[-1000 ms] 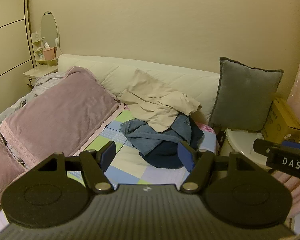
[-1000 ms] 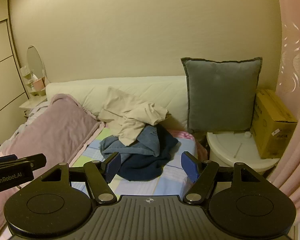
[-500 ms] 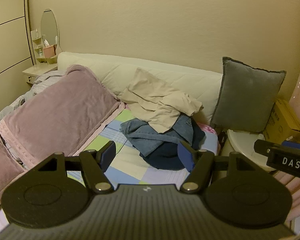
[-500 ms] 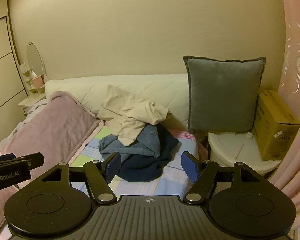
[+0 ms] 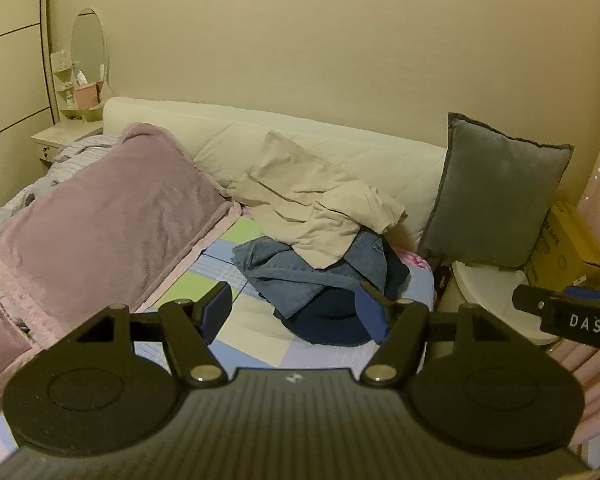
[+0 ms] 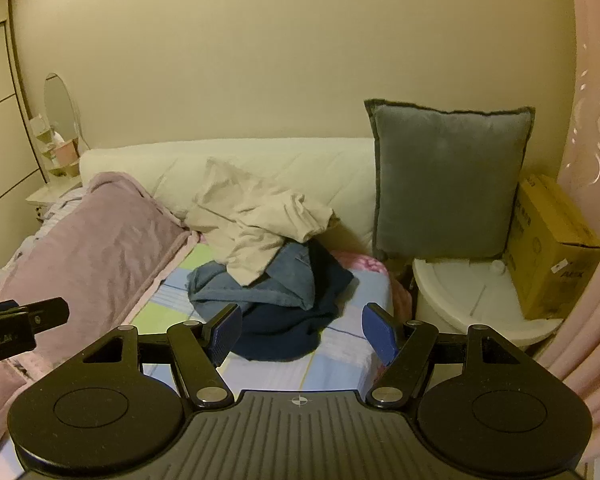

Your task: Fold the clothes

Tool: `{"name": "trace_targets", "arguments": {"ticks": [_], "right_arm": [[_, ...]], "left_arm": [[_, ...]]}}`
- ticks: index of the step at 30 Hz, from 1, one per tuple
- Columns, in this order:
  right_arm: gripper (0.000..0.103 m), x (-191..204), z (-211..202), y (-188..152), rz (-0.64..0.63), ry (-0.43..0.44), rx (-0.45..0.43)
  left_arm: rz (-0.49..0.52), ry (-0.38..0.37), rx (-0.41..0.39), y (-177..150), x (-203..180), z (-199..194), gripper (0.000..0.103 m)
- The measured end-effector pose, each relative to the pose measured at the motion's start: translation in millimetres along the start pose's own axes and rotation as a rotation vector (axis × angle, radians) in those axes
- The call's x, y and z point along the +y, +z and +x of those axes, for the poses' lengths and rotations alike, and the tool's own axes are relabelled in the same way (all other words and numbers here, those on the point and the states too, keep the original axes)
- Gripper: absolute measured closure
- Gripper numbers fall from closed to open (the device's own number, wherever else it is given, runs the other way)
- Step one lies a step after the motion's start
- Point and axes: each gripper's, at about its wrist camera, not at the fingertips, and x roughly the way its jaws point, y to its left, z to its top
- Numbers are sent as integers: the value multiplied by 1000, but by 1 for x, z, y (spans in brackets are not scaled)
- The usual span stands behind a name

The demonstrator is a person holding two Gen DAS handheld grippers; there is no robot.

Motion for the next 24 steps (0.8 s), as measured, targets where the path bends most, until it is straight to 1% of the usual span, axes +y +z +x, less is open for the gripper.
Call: {"name": "trace_targets", "arguments": {"ticks": [5,9,15,21,24], "right_arm": [[33,-6,32,8,1,9,25],[33,-15,65,16,3,18,56],[33,-35,124,34,-3,35,114],[33,-59,183,55,-6,38,171],[33,-70,209,69,-4,33,184]], "left_arm": [[5,-4,14,8,0,31,38],[-7,7,33,15,-1,61,38],[-18,11,88,34,-17,124,41],[-13,-16,126,55,-36,187,43],[-11,-26,145,63,-42,216,47]]}}
